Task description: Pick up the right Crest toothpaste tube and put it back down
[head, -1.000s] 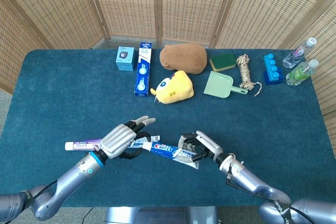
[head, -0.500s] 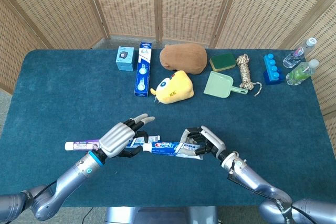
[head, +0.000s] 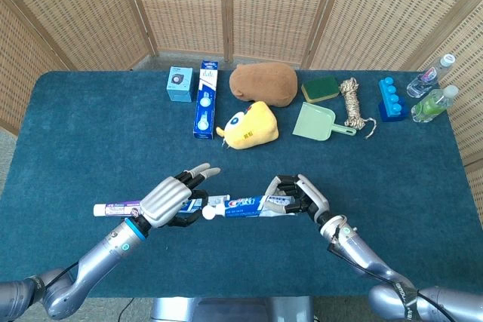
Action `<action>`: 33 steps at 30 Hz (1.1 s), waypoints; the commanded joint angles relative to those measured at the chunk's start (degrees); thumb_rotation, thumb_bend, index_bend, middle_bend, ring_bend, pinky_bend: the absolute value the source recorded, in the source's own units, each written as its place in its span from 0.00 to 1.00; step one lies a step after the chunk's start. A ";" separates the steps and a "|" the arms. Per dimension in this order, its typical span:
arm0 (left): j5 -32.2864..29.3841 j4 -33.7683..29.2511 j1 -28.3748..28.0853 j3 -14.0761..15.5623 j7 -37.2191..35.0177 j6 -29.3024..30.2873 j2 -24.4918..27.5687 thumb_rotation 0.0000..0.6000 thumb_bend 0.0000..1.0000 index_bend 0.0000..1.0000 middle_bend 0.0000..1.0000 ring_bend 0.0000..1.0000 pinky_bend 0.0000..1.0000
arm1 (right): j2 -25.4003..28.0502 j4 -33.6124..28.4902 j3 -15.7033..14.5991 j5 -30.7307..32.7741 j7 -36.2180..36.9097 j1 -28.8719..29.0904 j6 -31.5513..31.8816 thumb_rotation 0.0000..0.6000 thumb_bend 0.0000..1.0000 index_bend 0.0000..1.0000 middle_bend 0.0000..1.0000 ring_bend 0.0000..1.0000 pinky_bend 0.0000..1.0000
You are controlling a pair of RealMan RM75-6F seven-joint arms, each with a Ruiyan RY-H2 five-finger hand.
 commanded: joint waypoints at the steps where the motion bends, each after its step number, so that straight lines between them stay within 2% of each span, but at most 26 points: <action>1: 0.18 -0.04 0.21 0.12 0.04 0.28 0.00 1.00 0.42 0.56 0.09 0.00 0.20 | -0.61 -0.92 1.21 4.59 -3.74 -0.44 0.92 1.00 0.52 0.91 0.79 0.76 0.75; 8: 0.89 -0.27 0.69 0.38 0.05 1.08 0.12 1.00 0.42 0.55 0.09 0.00 0.20 | -1.14 -1.95 2.58 10.07 -9.04 -0.79 1.76 1.00 0.52 0.91 0.79 0.76 0.76; 13: 2.06 -1.47 1.73 0.64 0.61 2.99 1.82 1.00 0.42 0.54 0.09 0.00 0.20 | -0.88 -2.02 3.28 10.99 -10.34 -1.40 1.01 1.00 0.52 0.91 0.79 0.76 0.76; 26: 2.53 -3.58 6.16 1.45 -0.46 8.34 8.81 1.00 0.41 0.40 0.08 0.00 0.20 | 0.46 -0.87 3.54 8.73 -11.61 -4.74 1.15 1.00 0.52 0.91 0.79 0.76 0.76; 30: 2.68 -4.63 9.00 2.22 -1.03 11.67 12.50 1.00 0.41 0.38 0.08 0.00 0.20 | 2.65 0.32 3.44 7.44 -12.16 -5.64 0.59 1.00 0.52 0.91 0.79 0.76 0.75; 33: 3.02 -5.57 11.82 3.26 -1.71 14.68 15.88 1.00 0.41 0.37 0.08 0.00 0.20 | 4.93 1.33 3.61 5.69 -9.95 -6.92 -0.59 1.00 0.51 0.91 0.79 0.76 0.75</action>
